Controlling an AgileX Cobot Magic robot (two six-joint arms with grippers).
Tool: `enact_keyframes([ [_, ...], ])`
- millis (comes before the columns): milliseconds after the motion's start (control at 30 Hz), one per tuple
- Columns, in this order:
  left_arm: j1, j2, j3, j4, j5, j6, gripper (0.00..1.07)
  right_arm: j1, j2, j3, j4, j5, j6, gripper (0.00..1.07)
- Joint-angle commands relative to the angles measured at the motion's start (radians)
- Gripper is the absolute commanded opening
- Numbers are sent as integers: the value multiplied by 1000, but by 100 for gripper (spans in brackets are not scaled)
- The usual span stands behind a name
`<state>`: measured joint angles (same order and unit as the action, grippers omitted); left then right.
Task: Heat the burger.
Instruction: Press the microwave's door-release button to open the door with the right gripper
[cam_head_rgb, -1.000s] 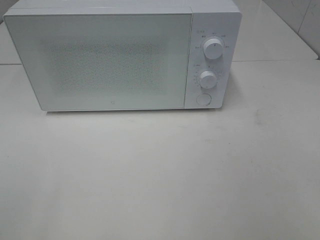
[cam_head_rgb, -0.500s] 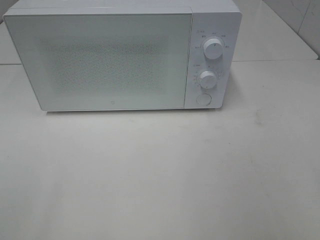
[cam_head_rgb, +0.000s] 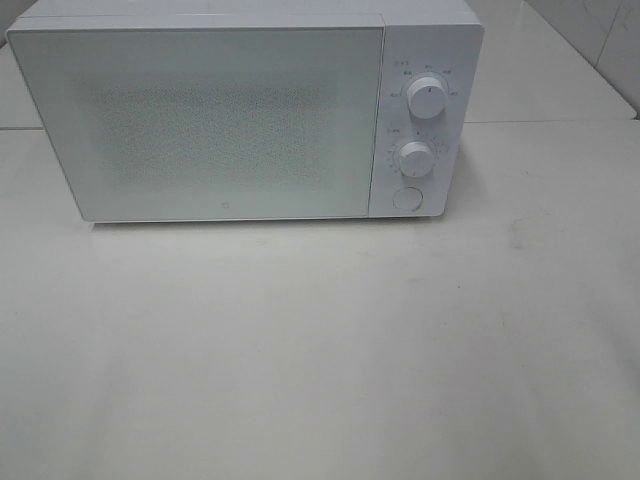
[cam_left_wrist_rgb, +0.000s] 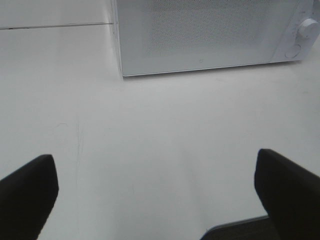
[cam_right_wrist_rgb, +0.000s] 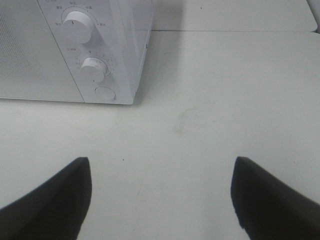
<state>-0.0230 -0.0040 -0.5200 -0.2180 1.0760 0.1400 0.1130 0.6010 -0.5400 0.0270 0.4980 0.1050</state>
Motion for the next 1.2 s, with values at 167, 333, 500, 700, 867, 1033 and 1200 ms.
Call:
enact_keyframes([
  [167, 0, -16, 3, -6, 0, -4, 100, -2, 163, -10, -2, -190, -11, 75],
  [333, 0, -16, 3, -6, 0, -4, 100, -2, 264, -10, -2, -291, -11, 75],
  [500, 0, -16, 3, -6, 0, -4, 100, -1, 377, -10, -8, -409, -7, 75],
  [700, 0, -16, 3, -6, 0, -4, 100, 0, 482, 8, -49, -583, -7, 75],
  [867, 0, -16, 3, -6, 0, -4, 100, 0, 547, 72, -50, -779, -7, 75],
  [1033, 0, -16, 3, -6, 0, -4, 100, 0, 610, 126, -47, -948, -7, 75],
  [1200, 0, -16, 3, -6, 0, -4, 100, 20, 648, 164, -27, -1059, -20, 75],
])
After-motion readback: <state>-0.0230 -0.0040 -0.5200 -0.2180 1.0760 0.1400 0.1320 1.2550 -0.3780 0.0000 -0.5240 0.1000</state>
